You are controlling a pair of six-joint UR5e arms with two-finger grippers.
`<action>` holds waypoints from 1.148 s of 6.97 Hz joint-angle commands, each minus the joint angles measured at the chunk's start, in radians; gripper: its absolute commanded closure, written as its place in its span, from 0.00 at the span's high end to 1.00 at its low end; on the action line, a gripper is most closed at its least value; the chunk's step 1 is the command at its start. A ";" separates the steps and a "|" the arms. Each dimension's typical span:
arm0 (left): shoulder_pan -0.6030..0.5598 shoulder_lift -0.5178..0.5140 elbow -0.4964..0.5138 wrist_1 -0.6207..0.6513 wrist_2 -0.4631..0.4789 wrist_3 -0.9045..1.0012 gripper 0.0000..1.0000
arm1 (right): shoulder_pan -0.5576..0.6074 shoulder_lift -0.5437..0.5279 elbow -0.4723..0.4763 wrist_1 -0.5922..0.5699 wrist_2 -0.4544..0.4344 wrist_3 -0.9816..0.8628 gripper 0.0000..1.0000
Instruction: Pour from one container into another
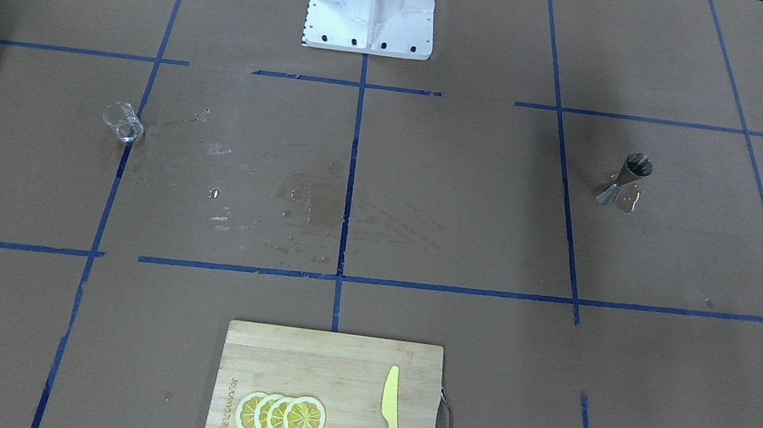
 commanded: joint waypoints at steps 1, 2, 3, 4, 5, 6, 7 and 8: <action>-0.001 -0.008 0.004 0.092 -0.002 -0.006 1.00 | 0.000 0.000 -0.037 -0.001 0.003 0.005 1.00; -0.004 -0.010 -0.002 0.117 -0.008 -0.006 1.00 | 0.000 -0.001 -0.038 -0.001 0.003 0.006 1.00; -0.005 -0.009 0.001 0.116 -0.008 -0.006 1.00 | 0.000 -0.001 -0.029 0.000 0.005 0.006 1.00; -0.005 -0.009 0.002 0.111 -0.011 -0.006 1.00 | 0.001 0.003 -0.014 0.002 0.000 0.006 1.00; -0.004 -0.009 0.005 0.109 -0.011 -0.008 1.00 | 0.015 0.003 0.014 -0.003 -0.009 0.006 1.00; -0.002 -0.012 0.019 0.105 -0.011 -0.008 1.00 | 0.041 0.003 0.026 -0.009 -0.013 0.005 1.00; -0.002 -0.028 0.031 0.105 -0.013 -0.006 1.00 | 0.049 0.000 0.031 -0.012 -0.013 0.005 1.00; -0.002 -0.030 0.031 0.105 -0.014 -0.008 1.00 | 0.066 -0.004 0.034 -0.013 -0.015 0.005 1.00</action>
